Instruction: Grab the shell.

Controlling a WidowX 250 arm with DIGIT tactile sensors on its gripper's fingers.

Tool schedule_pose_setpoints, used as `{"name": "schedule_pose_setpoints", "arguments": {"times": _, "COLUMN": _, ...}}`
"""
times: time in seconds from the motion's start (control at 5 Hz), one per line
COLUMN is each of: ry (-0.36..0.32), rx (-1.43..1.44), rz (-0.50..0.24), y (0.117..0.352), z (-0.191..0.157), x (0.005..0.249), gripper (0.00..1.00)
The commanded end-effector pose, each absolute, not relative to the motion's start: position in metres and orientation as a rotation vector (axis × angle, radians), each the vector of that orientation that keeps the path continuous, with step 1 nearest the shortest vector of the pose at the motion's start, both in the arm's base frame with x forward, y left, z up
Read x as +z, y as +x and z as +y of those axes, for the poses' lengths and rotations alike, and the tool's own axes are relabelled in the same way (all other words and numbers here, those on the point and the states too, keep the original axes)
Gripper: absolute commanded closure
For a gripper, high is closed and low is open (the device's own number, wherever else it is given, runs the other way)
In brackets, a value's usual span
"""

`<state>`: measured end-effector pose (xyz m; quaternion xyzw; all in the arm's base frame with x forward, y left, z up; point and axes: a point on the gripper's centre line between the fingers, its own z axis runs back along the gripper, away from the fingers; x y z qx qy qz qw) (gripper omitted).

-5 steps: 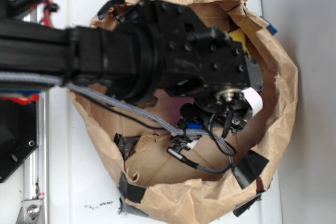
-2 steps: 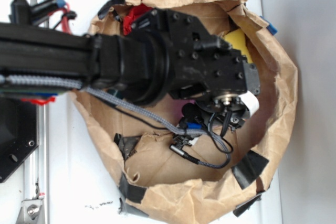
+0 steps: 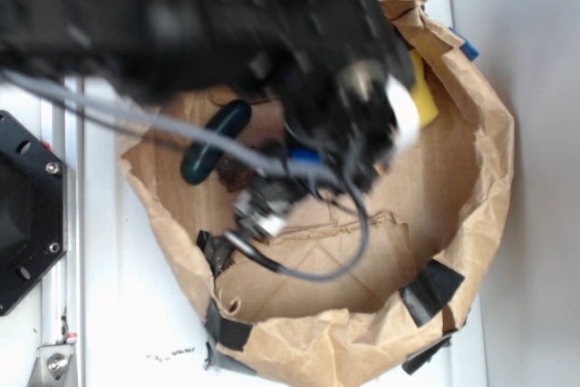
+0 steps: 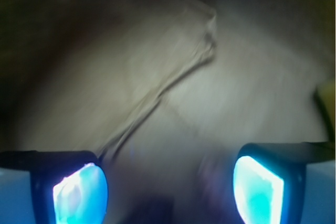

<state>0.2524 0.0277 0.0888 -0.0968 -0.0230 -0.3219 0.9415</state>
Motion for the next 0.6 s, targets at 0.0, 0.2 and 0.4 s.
{"name": "schedule_pose_setpoints", "arguments": {"times": 0.0, "ry": -0.171, "rx": -0.612, "rz": -0.119, "y": 0.258, "z": 0.041, "x": 0.106, "gripper": 0.0}}
{"name": "schedule_pose_setpoints", "arguments": {"times": 0.2, "ry": -0.136, "rx": -0.571, "rz": -0.122, "y": 0.267, "z": 0.048, "x": 0.093, "gripper": 0.0}}
{"name": "schedule_pose_setpoints", "arguments": {"times": 0.4, "ry": -0.114, "rx": -0.55, "rz": -0.131, "y": 0.277, "z": 0.05, "x": 0.084, "gripper": 0.0}}
